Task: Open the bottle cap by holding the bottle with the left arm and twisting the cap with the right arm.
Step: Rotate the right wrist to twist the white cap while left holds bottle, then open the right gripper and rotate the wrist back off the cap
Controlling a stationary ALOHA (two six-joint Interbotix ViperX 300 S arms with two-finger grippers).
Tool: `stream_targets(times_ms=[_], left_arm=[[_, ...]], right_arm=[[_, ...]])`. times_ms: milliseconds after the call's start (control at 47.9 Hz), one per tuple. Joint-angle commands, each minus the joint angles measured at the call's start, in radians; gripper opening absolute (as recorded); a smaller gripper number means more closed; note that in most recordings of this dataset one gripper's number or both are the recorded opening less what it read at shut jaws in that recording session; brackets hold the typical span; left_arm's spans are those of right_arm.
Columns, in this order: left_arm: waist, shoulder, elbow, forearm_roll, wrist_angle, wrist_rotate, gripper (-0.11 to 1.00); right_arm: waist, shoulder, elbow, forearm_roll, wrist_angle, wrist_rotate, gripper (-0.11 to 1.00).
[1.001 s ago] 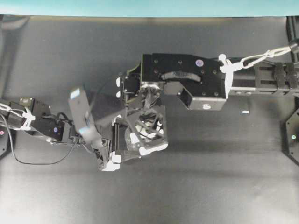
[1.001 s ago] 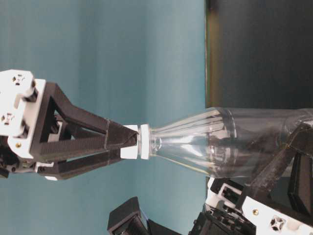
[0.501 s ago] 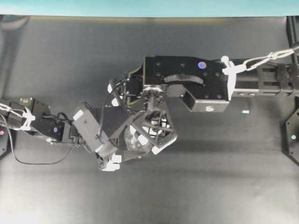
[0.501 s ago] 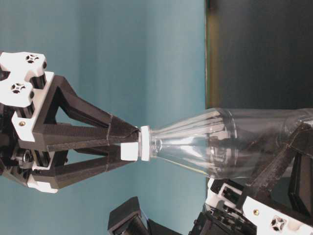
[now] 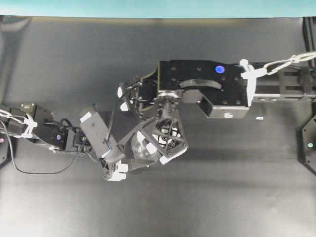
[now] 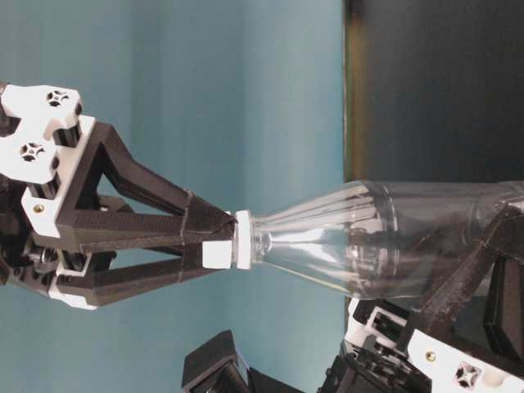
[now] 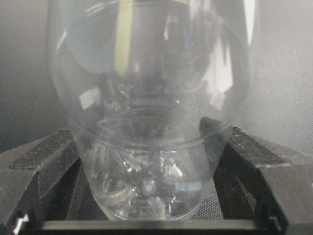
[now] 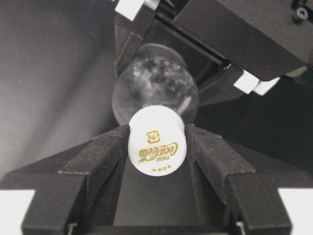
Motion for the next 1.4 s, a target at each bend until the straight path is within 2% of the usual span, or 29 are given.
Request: stream_targets(times_ms=[0, 146, 271, 334, 480, 563, 668, 730, 793, 855, 897, 939, 1043, 1085, 1189, 1377], left_arm=[[-0.003, -0.005, -0.012, 0.003, -0.002, -0.002, 0.83], [-0.003, -0.005, -0.011, 0.003, -0.002, -0.002, 0.83], [-0.003, -0.005, -0.008, 0.003, -0.002, -0.002, 0.83], [-0.003, -0.005, -0.009, 0.003, -0.002, -0.002, 0.83], [-0.003, -0.005, -0.009, 0.003, 0.005, -0.002, 0.83], [-0.003, -0.005, -0.012, 0.003, 0.017, -0.002, 0.83], [-0.003, -0.005, -0.011, 0.003, 0.020, -0.003, 0.83], [-0.003, -0.005, -0.012, 0.003, 0.020, -0.002, 0.83], [-0.002, -0.005, -0.012, 0.003, 0.020, -0.002, 0.83], [0.000, -0.005, -0.014, 0.003, 0.020, -0.002, 0.83], [0.000, -0.005, -0.014, 0.003, 0.020, -0.003, 0.83], [-0.002, -0.006, -0.014, 0.003, 0.020, -0.003, 0.83], [-0.003, -0.006, -0.014, 0.003, 0.020, -0.008, 0.83], [-0.003, -0.006, -0.014, 0.003, 0.020, -0.011, 0.83], [-0.003, -0.006, -0.014, 0.003, 0.020, -0.014, 0.83], [-0.003, -0.014, -0.014, 0.003, 0.020, -0.014, 0.83]], right_arm=[[-0.002, -0.008, 0.014, -0.002, -0.011, 0.020, 0.38], [0.000, -0.018, 0.018, -0.002, -0.021, 0.031, 0.40], [0.000, -0.032, 0.018, -0.005, -0.025, 0.041, 0.67], [0.000, -0.040, 0.018, -0.005, -0.025, 0.052, 0.73], [0.002, -0.080, 0.009, -0.011, -0.018, 0.110, 0.74], [0.003, -0.110, 0.005, -0.041, -0.005, 0.167, 0.74], [0.023, -0.146, -0.015, -0.103, 0.026, 0.255, 0.74], [0.038, -0.163, -0.038, -0.135, 0.048, 0.336, 0.74], [0.049, -0.167, -0.067, -0.137, 0.074, 0.446, 0.74], [0.054, -0.163, -0.103, -0.141, 0.092, 0.597, 0.74], [0.049, -0.150, -0.130, -0.141, 0.112, 0.736, 0.74], [0.046, -0.138, -0.153, -0.141, 0.132, 0.836, 0.74], [0.034, -0.097, -0.209, -0.141, 0.184, 1.034, 0.74], [0.035, -0.080, -0.229, -0.137, 0.204, 1.100, 0.74], [0.040, -0.044, -0.264, -0.130, 0.227, 1.216, 0.73], [0.055, -0.003, -0.270, -0.104, 0.218, 1.451, 0.73]])
